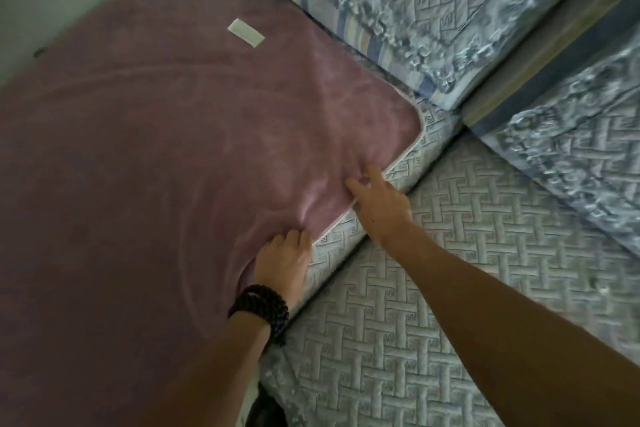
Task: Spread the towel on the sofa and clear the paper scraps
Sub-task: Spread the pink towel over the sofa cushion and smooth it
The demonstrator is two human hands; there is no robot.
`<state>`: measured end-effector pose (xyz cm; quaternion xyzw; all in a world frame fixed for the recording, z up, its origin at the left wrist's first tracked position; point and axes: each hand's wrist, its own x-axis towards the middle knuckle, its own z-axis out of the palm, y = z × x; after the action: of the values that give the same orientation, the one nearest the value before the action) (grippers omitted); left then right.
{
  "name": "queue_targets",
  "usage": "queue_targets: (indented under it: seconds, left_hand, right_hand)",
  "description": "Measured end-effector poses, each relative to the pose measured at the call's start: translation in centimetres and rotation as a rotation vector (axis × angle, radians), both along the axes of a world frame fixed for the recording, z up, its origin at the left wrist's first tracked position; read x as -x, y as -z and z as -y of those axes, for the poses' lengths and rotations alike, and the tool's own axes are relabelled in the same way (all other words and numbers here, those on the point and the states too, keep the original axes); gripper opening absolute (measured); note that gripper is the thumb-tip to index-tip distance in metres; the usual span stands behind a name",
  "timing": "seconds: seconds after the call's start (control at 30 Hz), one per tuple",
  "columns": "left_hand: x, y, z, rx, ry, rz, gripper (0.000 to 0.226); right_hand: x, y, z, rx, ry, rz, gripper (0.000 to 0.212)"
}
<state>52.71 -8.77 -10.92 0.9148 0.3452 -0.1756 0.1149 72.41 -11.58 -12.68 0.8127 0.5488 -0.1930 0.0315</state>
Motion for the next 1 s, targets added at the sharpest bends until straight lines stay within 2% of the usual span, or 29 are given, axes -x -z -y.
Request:
queue_targets:
  seconds: [0.1, 0.2, 0.27, 0.33, 0.43, 0.5, 0.6, 0.77, 0.9, 1.0]
  left_hand:
    - [-0.1, -0.2, -0.2, 0.061, -0.013, 0.073, 0.014]
    - [-1.4, -0.1, 1.1, 0.151, -0.014, 0.102, 0.011]
    - [-2.1, 0.1, 1.6, 0.190, -0.054, 0.055, 0.014]
    - [-2.6, 0.1, 1.2, 0.170, -0.067, 0.065, 0.007]
    - [-4.0, -0.1, -0.2, 0.058, 0.026, 0.189, 0.021]
    - [-5.3, -0.1, -1.2, -0.046, 0.031, 0.235, 0.032]
    - [-7.2, 0.2, -2.4, -0.005, 0.016, 0.036, 0.056]
    - [-7.1, -0.2, -4.1, 0.045, 0.161, -0.091, 0.070]
    - [-6.8, -1.9, -5.6, 0.111, 0.197, -0.080, 0.081]
    - [-8.2, -3.9, -5.2, 0.185, 0.275, 0.029, 0.068]
  right_hand:
    - [-0.2, -0.2, -0.7, -0.054, 0.029, -0.012, 0.023]
    - [-2.3, -0.9, -0.6, -0.054, 0.076, -0.063, 0.019]
    - [-3.3, -1.4, -0.1, -0.048, 0.064, -0.094, 0.023]
    - [-3.8, -1.5, 0.3, -0.069, 0.047, -0.130, 0.032]
    - [-5.0, -1.6, 0.0, -0.163, 0.127, -0.093, 0.060]
    - [-6.2, -1.2, -0.3, -0.130, 0.104, -0.041, 0.076]
    - [-7.0, -0.5, -0.6, 0.053, 0.060, -0.042, 0.088]
    - [-6.2, -1.3, -0.6, 0.172, 0.158, -0.113, 0.092]
    - [-4.2, -3.7, 2.2, 0.025, 0.312, -0.213, 0.087]
    - [-2.5, -6.2, 6.5, -0.108, 0.485, -0.263, 0.073]
